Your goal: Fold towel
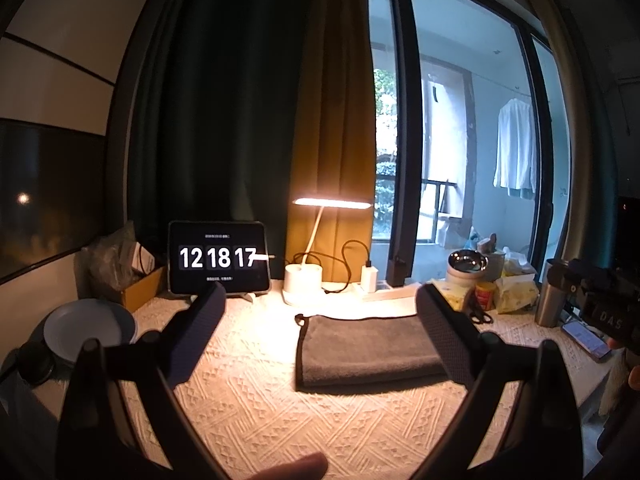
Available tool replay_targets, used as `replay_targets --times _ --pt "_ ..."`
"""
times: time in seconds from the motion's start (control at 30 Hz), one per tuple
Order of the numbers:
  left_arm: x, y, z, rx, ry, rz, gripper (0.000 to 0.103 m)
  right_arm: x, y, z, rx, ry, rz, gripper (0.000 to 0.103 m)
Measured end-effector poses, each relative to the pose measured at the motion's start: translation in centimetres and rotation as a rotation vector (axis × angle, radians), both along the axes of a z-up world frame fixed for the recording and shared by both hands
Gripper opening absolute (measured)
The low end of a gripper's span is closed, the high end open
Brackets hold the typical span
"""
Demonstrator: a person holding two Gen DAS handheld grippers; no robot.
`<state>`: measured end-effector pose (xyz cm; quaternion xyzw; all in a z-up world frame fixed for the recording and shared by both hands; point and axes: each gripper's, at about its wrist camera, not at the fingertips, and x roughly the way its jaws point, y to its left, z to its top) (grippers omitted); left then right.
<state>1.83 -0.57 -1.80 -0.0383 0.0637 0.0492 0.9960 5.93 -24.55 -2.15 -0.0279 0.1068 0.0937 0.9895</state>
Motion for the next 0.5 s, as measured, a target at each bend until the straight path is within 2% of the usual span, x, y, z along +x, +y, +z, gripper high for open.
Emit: replay_targets --times 0.5 --pt "0.11 -0.14 -0.02 -0.001 0.006 -0.003 0.097 0.04 -0.18 -0.26 0.002 0.006 -0.007 0.046"
